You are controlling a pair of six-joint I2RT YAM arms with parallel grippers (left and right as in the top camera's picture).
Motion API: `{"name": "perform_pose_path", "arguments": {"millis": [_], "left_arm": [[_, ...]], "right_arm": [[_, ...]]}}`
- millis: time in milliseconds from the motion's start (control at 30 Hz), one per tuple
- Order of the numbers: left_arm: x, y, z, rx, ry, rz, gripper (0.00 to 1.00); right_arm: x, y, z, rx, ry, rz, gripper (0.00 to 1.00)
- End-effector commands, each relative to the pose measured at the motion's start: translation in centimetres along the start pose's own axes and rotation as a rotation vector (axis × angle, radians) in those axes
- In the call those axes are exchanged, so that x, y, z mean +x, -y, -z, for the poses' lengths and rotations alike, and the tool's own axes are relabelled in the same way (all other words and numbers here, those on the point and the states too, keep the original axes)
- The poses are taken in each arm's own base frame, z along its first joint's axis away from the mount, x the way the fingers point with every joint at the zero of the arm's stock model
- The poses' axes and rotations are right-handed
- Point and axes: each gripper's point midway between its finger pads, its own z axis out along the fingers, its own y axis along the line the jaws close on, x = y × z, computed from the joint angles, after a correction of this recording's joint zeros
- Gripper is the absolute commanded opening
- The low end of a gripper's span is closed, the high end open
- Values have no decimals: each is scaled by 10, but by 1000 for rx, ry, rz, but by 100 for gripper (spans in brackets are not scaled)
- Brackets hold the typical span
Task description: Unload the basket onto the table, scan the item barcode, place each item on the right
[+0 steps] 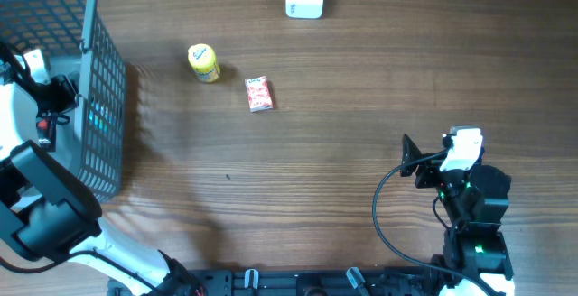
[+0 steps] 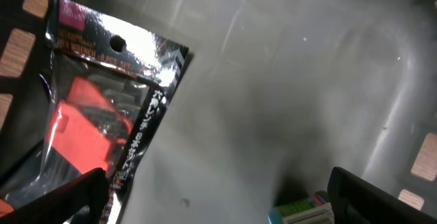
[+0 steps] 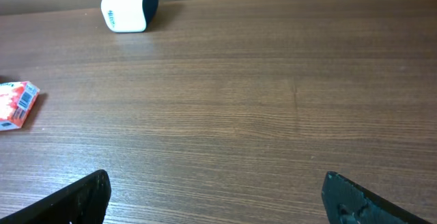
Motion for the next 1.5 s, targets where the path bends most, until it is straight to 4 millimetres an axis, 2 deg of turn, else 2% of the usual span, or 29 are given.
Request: {"name": "perform_pose_path", "arguments": {"millis": [0, 133, 233, 333, 467, 633, 833, 967, 1300, 1467], "left_arm": [[-16, 4, 7, 14, 56, 24, 100], [-28, 17, 26, 82, 112, 35, 100], [-24, 29, 35, 127, 99, 31, 100], [-20, 41, 34, 149, 78, 62, 100], [-15, 66, 32, 183, 48, 39, 100], [-4, 96, 18, 211, -16, 50, 100], [16, 94, 16, 193, -99, 78, 100], [29, 80, 16, 99, -153, 145, 100], [48, 90, 21, 144, -242, 219, 100], [46, 95, 18, 170, -238, 223, 100]], "right_arm": [[-10, 3, 2, 20, 19, 9, 100], [-9, 4, 2, 24, 19, 7, 100], [-10, 4, 2, 24, 19, 8, 100], [-10, 4, 2, 24, 19, 8, 100], [-10, 4, 2, 24, 20, 8, 100], [-10, 4, 2, 24, 22, 9, 100], [-11, 4, 2, 24, 23, 8, 100], [-11, 4, 2, 24, 23, 9, 99], [-11, 4, 2, 24, 23, 8, 100], [-11, 4, 2, 23, 24, 8, 100]]}}
